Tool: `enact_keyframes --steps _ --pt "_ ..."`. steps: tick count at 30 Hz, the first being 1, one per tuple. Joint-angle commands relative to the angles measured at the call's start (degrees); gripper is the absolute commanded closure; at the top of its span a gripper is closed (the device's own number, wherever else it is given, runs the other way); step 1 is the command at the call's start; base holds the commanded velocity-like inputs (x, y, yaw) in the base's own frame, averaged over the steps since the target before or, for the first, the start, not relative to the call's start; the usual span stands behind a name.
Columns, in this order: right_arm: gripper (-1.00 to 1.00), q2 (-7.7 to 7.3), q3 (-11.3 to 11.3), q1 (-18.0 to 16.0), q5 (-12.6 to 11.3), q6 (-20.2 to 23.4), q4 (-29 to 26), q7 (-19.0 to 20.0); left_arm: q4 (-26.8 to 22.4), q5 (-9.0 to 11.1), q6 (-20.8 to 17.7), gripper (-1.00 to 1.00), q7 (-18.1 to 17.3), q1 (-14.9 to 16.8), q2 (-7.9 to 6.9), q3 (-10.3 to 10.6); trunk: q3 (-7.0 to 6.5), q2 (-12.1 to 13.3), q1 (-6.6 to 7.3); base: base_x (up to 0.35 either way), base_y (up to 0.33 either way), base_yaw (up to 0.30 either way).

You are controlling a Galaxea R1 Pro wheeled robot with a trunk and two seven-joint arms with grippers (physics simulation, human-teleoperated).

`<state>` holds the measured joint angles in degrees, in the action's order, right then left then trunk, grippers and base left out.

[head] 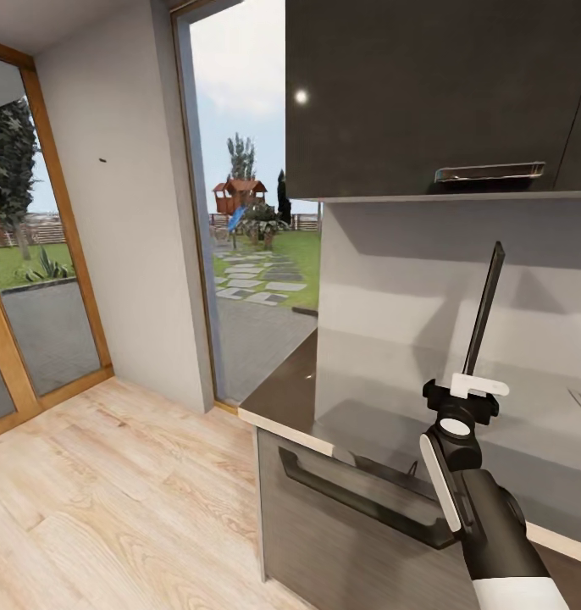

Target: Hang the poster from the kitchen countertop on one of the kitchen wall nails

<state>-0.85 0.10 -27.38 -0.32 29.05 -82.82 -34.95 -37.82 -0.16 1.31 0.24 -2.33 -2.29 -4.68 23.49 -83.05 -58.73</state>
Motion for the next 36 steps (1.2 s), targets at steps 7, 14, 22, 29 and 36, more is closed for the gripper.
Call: enact_keyframes --steps 7,14,22,29,36 --pt "-1.0 -0.03 0.08 -0.04 -0.03 0.4 -0.06 -0.18 -0.06 -0.02 0.1 -1.0 0.02 0.02 -0.01 -0.02 0.05 -0.03 0.0 0.001 -0.001 0.0" --pt "-1.0 -0.03 0.08 -0.04 -0.03 0.4 -0.06 -0.18 -0.13 -0.01 0.1 -1.0 0.02 0.04 0.0 -0.05 0.05 -0.03 0.0 0.064 -0.046 0.0" --pt "1.0 -0.03 0.02 0.15 -0.05 -0.09 -0.07 -0.16 -0.15 -0.02 0.1 -1.0 0.02 0.03 0.01 -0.03 0.05 -0.03 0.0 0.013 -0.009 0.0" --pt "1.0 -0.03 0.16 0.3 -0.06 -0.94 -0.06 -0.23 -0.15 -0.02 0.1 -1.0 0.02 0.02 -0.03 -0.05 0.05 -0.03 0.0 0.001 0.0 0.0" --pt "1.0 -0.03 0.17 0.31 -0.03 -0.97 -0.09 -0.29 -0.15 -0.02 0.1 -1.0 0.02 0.01 -0.02 -0.06 0.05 -0.03 0.0 0.0 0.0 0.0"
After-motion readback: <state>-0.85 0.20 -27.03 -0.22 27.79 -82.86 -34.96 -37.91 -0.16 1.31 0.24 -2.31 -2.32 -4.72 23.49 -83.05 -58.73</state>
